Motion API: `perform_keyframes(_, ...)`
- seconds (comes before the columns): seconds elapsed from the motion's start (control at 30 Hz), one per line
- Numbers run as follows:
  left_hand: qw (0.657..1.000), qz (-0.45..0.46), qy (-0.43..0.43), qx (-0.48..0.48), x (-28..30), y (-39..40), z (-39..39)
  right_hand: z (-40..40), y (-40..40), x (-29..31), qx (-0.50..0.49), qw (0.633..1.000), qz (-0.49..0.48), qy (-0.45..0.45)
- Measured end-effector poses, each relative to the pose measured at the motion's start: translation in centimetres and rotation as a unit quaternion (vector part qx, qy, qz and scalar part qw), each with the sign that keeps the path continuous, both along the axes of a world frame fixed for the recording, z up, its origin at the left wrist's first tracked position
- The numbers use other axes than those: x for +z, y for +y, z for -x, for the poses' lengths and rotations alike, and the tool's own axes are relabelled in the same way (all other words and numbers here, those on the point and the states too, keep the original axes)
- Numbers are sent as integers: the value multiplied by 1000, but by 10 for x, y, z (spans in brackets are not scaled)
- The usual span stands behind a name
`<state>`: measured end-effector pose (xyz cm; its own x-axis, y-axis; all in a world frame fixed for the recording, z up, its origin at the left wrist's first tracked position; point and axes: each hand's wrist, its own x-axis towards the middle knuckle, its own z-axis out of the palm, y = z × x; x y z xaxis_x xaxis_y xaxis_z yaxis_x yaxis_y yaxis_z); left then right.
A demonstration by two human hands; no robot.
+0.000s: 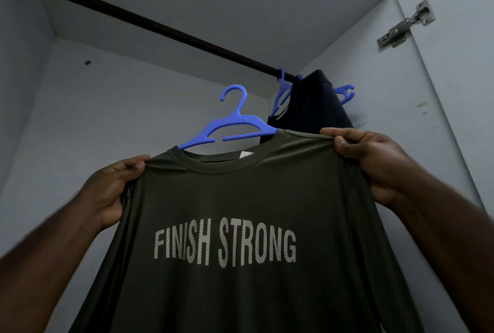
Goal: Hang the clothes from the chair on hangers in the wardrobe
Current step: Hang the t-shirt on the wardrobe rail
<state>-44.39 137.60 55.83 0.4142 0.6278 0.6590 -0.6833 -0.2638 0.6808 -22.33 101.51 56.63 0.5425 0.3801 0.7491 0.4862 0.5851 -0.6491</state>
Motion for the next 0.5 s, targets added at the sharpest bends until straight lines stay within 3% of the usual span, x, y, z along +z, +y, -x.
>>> perform_keyframes(0.1, 990, -48, -1, 135, 14, -1, -13, 2, 4, 14, -25, 999, -19, -7)
perform_keyframes(0.17, 948, -130, 17, 289, 23, -5, -21, 6, 5, 26, -52, 998, -38, -9)
perform_keyframes(0.23, 904, -196, 13, 380, 29, -13, -30, 6, 4, 40, -81, 995, -54, -13)
perform_keyframes(0.33, 879, -245, -25, 408, 35, -29, -45, 3, 5, 64, -113, 990, -85, -21)
perform_keyframes(0.5, 900, -287, -16, 327, 45, -52, -72, -6, 8, 111, -180, 976, -118, -32)
